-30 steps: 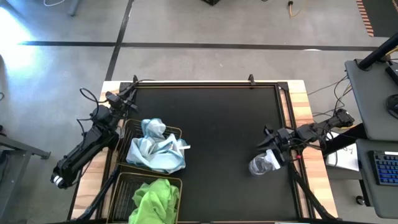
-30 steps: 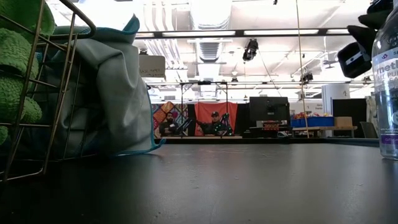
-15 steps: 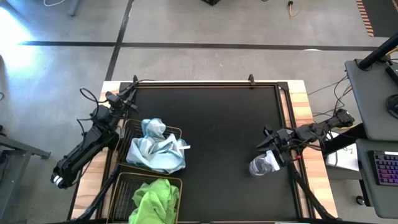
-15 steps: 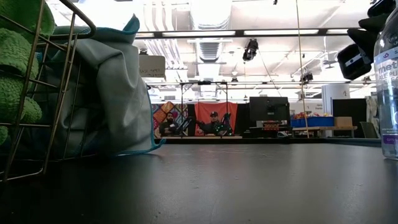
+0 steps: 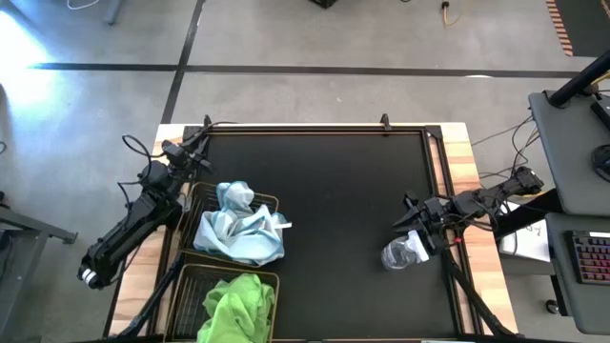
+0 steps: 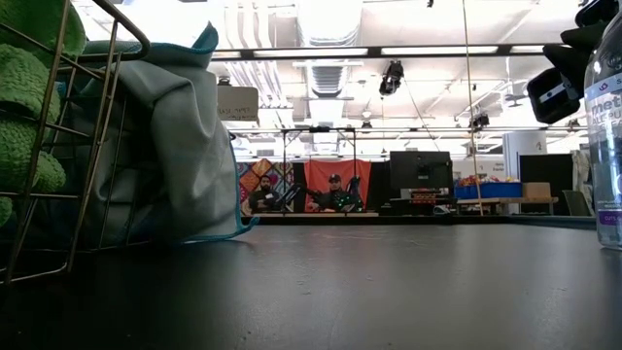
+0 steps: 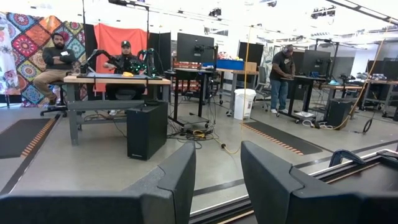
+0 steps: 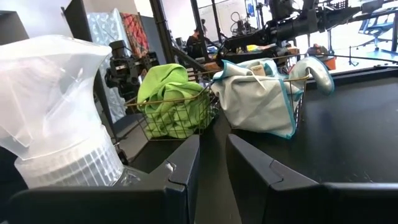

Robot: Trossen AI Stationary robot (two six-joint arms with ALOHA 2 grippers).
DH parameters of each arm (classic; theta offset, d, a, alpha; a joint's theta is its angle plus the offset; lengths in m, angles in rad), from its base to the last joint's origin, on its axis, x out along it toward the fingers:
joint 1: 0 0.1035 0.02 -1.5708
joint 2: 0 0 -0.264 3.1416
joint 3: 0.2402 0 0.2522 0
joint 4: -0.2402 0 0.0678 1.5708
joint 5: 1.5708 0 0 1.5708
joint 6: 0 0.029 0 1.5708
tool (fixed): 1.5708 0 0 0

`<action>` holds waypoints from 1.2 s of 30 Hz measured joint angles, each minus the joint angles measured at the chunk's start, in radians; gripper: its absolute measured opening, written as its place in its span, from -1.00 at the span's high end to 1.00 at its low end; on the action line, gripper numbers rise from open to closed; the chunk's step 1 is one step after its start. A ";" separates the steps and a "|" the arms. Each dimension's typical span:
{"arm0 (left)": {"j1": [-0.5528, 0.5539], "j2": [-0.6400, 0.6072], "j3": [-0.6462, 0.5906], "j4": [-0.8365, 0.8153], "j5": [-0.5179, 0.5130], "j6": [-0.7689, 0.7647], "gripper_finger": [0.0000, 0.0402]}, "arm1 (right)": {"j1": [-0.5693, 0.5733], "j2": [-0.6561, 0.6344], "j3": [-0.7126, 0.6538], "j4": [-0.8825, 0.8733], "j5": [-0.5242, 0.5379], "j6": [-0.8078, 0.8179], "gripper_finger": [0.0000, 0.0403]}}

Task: Sort microfiber towel by color & place in baskets
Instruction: Return to Home Position

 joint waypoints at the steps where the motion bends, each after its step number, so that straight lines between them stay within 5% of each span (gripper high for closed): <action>1: 0.000 0.000 0.000 0.000 0.000 0.000 0.43 | 0.000 0.000 0.000 0.000 0.000 0.000 0.64; 22: 0.000 0.000 0.000 0.000 0.000 0.000 0.43 | -0.011 -0.040 -0.001 0.000 -0.003 0.000 0.64; 36: 0.000 0.000 0.000 0.000 0.000 0.000 0.43 | -0.281 -0.039 -0.001 0.001 -0.002 0.000 0.64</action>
